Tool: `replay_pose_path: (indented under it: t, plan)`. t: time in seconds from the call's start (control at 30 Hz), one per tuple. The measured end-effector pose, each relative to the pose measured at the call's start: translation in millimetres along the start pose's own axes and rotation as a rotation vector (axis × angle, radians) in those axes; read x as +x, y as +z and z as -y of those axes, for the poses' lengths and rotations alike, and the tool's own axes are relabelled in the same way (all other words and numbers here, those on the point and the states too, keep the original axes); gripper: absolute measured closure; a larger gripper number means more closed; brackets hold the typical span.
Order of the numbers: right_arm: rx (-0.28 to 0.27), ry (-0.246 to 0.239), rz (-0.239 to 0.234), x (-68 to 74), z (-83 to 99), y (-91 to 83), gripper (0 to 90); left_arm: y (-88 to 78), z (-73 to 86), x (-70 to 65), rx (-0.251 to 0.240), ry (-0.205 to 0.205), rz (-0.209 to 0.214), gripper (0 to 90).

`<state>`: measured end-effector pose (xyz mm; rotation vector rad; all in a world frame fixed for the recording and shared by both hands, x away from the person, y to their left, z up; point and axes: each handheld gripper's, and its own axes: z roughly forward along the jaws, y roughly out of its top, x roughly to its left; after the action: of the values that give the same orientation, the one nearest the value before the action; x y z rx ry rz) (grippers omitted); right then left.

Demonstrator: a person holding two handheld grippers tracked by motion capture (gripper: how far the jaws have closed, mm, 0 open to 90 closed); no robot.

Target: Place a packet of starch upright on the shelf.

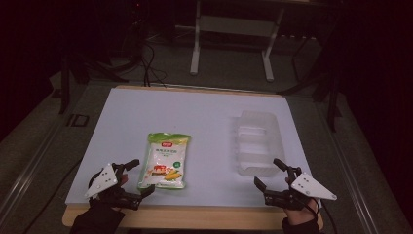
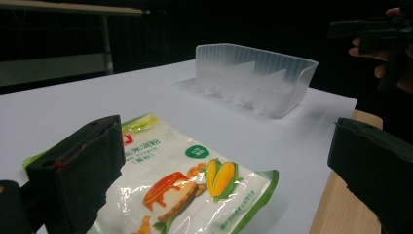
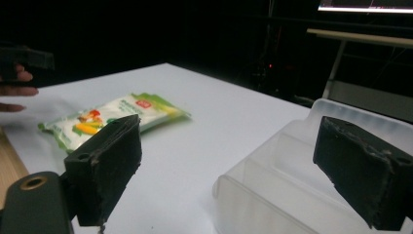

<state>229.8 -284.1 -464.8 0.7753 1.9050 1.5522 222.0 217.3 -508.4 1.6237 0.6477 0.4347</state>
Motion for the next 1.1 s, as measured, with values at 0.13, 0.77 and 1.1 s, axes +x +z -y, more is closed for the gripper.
replay_pose_path:
  t: [0.13,0.77,1.1]
  plan:
    - [0.014,-0.002,-0.015,1.3,0.4,1.0,10.3,0.9,0.2,-0.6,-0.001,0.0,0.01,0.6]
    - [-0.011,-0.01,-0.018,7.0,-8.9,-1.4,9.6,7.1,-11.7,-7.7,0.121,-0.074,0.112,0.6]
    - [-0.008,-0.032,-0.038,15.7,-17.9,0.9,9.6,6.0,-45.1,-6.9,0.126,-0.045,0.119,0.6]
